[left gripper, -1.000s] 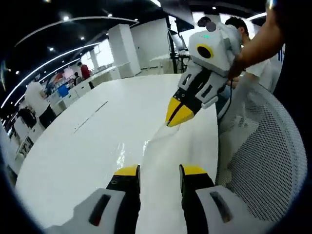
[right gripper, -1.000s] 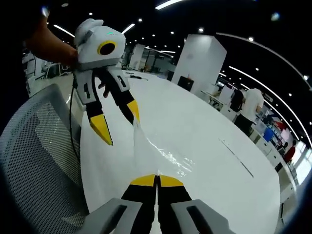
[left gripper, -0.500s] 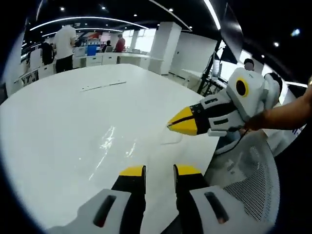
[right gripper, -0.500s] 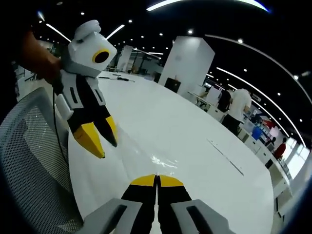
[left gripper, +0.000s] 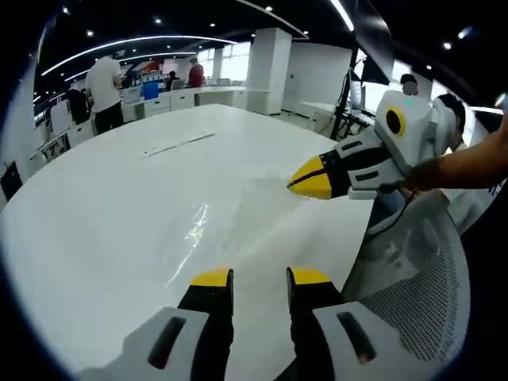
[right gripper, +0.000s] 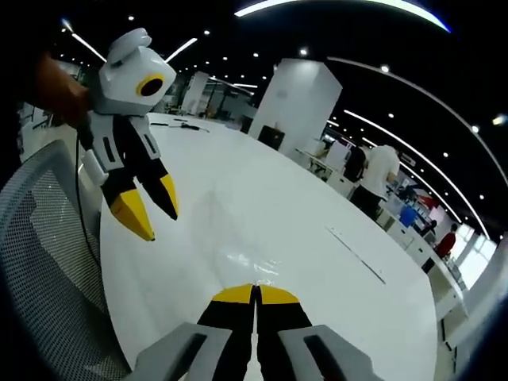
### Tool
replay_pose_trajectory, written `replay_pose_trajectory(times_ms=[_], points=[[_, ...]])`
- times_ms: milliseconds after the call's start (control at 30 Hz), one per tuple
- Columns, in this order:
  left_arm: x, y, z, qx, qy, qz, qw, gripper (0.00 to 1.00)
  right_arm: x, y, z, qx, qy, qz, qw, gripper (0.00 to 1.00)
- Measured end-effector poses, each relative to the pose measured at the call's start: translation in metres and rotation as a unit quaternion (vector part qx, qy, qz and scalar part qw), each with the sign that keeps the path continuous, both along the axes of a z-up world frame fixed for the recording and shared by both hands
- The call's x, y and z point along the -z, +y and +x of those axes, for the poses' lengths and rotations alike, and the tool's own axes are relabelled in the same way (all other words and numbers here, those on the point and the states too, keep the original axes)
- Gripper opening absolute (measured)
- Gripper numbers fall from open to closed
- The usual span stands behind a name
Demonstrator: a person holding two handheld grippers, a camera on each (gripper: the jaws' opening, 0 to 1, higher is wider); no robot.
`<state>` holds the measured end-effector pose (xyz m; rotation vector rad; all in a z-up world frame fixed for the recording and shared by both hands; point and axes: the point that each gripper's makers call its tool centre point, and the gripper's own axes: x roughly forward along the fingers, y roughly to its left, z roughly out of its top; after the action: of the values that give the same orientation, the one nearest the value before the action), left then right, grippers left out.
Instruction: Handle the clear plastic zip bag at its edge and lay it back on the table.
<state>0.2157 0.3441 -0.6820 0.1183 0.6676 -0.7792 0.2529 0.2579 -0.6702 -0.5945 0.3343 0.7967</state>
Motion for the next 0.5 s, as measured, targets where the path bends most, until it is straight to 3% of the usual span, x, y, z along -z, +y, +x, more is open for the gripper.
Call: replay_pose_trajectory(times_ms=[100, 333, 500], points=[[-0.005, -0.003, 0.0, 0.0, 0.0, -0.005, 1.0, 0.23, -0.002, -0.001, 0.001, 0.002, 0.0, 0.002, 1.0, 0.0], [-0.017, -0.023, 0.006, -0.024, 0.032, -0.074, 0.9964, 0.24, -0.001, 0.009, -0.005, -0.003, 0.005, 0.012, 0.9999, 0.0], [-0.02, -0.033, 0.015, -0.064, 0.059, -0.125, 0.9882, 0.26, -0.002, 0.02, -0.01, -0.004, 0.009, 0.022, 0.9997, 0.0]])
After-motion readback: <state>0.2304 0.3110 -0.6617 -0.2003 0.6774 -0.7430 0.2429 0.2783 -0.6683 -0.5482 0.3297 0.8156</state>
